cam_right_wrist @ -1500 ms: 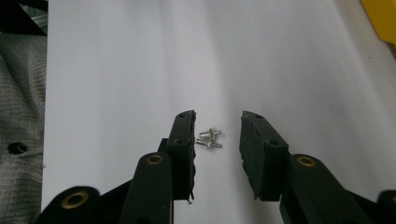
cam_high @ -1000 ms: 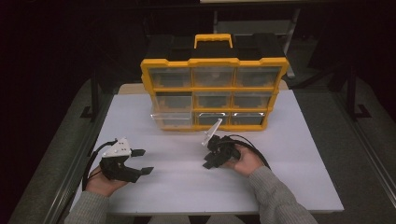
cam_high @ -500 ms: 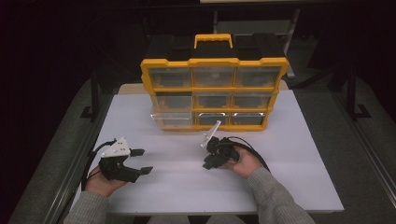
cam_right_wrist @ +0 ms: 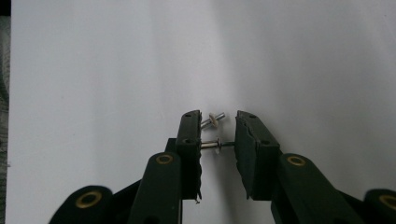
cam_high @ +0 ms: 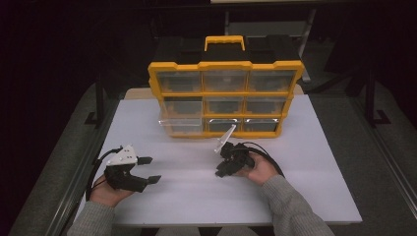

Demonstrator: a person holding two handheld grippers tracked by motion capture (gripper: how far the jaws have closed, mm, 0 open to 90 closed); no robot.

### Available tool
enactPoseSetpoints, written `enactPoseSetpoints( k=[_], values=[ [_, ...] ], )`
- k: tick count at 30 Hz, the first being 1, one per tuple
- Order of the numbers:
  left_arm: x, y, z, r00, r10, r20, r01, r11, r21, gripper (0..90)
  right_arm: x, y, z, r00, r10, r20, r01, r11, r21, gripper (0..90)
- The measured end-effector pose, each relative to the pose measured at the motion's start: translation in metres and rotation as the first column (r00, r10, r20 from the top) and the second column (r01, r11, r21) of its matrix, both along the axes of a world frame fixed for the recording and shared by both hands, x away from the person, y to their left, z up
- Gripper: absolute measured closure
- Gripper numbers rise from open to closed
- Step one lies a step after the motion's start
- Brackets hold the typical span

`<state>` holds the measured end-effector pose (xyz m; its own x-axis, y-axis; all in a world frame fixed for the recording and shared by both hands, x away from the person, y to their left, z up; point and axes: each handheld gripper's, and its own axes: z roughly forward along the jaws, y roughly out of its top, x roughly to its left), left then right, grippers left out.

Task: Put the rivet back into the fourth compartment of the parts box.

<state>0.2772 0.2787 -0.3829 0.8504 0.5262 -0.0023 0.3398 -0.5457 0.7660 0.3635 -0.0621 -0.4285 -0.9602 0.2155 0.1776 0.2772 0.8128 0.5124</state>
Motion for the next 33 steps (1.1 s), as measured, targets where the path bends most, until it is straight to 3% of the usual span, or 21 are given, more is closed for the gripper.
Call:
enactPoseSetpoints(
  k=[11, 30, 33],
  values=[
    [0.0, 0.0, 0.0, 1.0, -0.003, 0.001, 0.003, 1.0, 0.002, 28.6, 0.002, -0.011, 0.012, 0.999, -0.037, -0.024, 0.038, 0.999, 0.039, 70.2],
    [0.0, 0.0, 0.0, 1.0, -0.003, 0.001, 0.003, 1.0, 0.002, 28.5, 0.01, -0.017, 0.048, 0.9998, -0.02, -0.004, 0.02, 0.998, 0.063, 70.5],
    [0.0, 0.0, 0.001, 1.0, 0.004, -0.002, -0.004, 1.0, -0.006, 28.5, 0.012, -0.019, 0.054, 0.9999, -0.013, 0.003, 0.013, 0.996, 0.084, 70.5]
  ],
)
